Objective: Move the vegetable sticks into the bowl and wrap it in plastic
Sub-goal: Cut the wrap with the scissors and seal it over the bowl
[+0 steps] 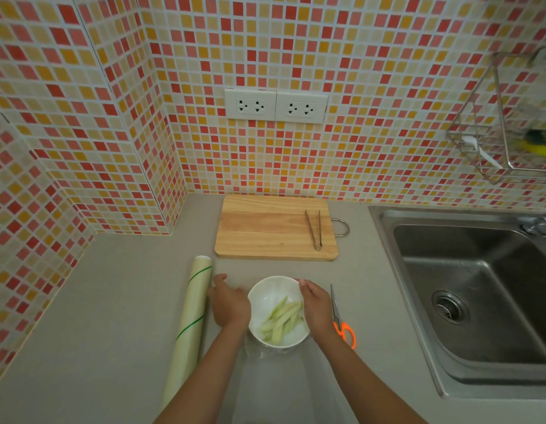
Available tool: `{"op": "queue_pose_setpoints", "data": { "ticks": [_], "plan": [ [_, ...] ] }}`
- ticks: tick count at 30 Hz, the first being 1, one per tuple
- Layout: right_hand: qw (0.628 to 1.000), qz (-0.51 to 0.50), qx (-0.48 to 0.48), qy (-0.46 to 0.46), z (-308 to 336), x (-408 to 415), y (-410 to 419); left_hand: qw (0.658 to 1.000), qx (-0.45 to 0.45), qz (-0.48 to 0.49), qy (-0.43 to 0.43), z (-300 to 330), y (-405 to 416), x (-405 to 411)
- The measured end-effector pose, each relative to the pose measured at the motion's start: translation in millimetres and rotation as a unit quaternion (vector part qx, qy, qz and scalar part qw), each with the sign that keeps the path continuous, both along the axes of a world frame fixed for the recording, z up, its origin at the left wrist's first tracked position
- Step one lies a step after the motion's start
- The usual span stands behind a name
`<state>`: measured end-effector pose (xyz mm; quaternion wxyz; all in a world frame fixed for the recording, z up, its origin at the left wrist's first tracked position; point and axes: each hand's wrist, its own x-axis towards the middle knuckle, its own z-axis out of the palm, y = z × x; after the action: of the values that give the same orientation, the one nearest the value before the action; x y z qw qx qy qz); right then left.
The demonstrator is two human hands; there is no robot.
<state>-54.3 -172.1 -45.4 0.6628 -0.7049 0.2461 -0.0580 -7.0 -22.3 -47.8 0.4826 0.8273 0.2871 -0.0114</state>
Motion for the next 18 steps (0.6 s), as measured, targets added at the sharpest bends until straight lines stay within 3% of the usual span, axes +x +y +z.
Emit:
{"op": "queue_pose_setpoints", "data": {
  "ticks": [5,7,11,13,16,18],
  "plan": [
    [1.000,-0.004,0.001,0.003,-1.9,1.0,0.2,0.975,0.024,0.011,-0.219,0.2,0.1,-11.5],
    [1.000,-0.003,0.006,0.002,-2.4,0.3,0.2,0.965,0.012,-0.013,-0.263,-1.8,4.0,-17.7],
    [1.000,-0.003,0.010,0.000,-1.4,0.1,-0.1,0.974,0.073,0.005,-0.213,-9.5,14.6,-16.9],
    [1.000,-0.003,0.011,0.001,-0.2,0.4,0.5,0.972,0.061,0.017,-0.225,-5.9,17.7,-17.4],
    [1.000,-0.001,0.015,0.002,0.9,0.9,0.7,0.955,-0.033,-0.074,-0.284,6.4,9.0,-26.6],
    [1.000,0.000,0.014,0.004,0.2,1.2,0.7,0.952,-0.059,-0.153,-0.258,7.0,0.6,-31.7]
  ]
}}
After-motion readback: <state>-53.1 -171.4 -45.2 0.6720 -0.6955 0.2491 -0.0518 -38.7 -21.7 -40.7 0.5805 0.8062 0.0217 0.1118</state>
